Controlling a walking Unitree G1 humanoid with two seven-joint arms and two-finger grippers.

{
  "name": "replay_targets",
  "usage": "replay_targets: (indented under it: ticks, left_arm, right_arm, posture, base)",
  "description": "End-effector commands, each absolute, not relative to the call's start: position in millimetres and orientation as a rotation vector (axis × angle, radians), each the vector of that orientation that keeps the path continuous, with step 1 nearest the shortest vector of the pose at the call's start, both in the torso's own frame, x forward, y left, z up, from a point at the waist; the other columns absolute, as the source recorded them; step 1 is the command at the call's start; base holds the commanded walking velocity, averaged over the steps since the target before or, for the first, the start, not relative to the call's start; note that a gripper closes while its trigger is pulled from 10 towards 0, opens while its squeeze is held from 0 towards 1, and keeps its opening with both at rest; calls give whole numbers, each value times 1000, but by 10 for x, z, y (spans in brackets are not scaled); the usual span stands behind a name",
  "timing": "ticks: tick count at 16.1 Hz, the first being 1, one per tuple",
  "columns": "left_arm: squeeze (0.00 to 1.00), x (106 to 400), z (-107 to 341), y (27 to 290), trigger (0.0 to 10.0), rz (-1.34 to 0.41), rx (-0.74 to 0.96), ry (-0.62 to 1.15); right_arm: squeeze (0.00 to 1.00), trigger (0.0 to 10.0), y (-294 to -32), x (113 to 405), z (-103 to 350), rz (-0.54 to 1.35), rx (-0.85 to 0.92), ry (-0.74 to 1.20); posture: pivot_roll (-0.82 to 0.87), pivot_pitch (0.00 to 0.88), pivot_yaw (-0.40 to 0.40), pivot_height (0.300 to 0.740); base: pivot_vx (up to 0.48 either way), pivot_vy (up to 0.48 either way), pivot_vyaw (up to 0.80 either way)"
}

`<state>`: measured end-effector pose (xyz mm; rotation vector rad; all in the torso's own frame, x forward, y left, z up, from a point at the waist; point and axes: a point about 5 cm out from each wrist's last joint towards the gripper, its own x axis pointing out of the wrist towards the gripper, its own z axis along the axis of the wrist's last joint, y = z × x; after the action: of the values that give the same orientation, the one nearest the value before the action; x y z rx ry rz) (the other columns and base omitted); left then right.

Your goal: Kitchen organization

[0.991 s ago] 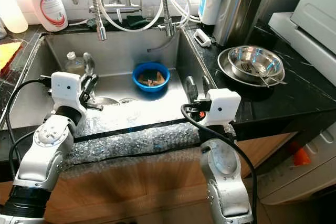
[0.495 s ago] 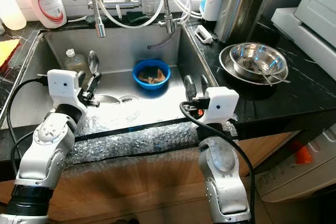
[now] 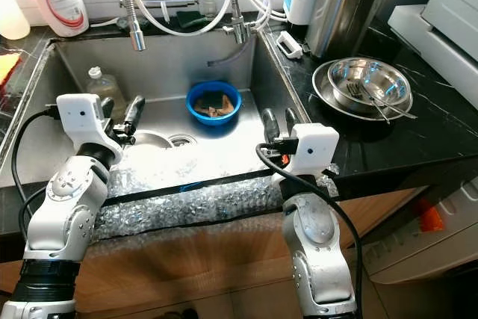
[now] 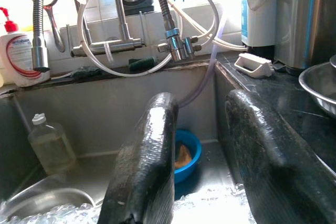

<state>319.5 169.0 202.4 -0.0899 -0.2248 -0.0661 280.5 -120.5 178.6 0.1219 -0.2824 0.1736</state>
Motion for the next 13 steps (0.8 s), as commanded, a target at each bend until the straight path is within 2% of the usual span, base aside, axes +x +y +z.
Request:
replay_targets:
  ticks: [1, 8, 13]
  left_arm:
    - [0, 3184, 2111, 1697, 10000, -60, -78, -259]
    - [0, 3041, 2538, 1689, 10000, -45, 90, -516]
    - [0, 2886, 2519, 1902, 10000, -7, 187, -511]
  right_arm:
    - [0, 10000, -1215, 2813, 1779, 170, 130, -272]
    - [0, 10000, -1307, 2810, 1845, 92, 70, -326]
    - [0, 10000, -1498, 2806, 1859, -37, 34, -335]
  posture:
    - [65, 147, -30, 740]
    - [61, 148, -33, 740]
    - [56, 137, -32, 740]
  base:
    - [0, 0, 0]
    - [0, 0, 0]
    - [0, 0, 0]
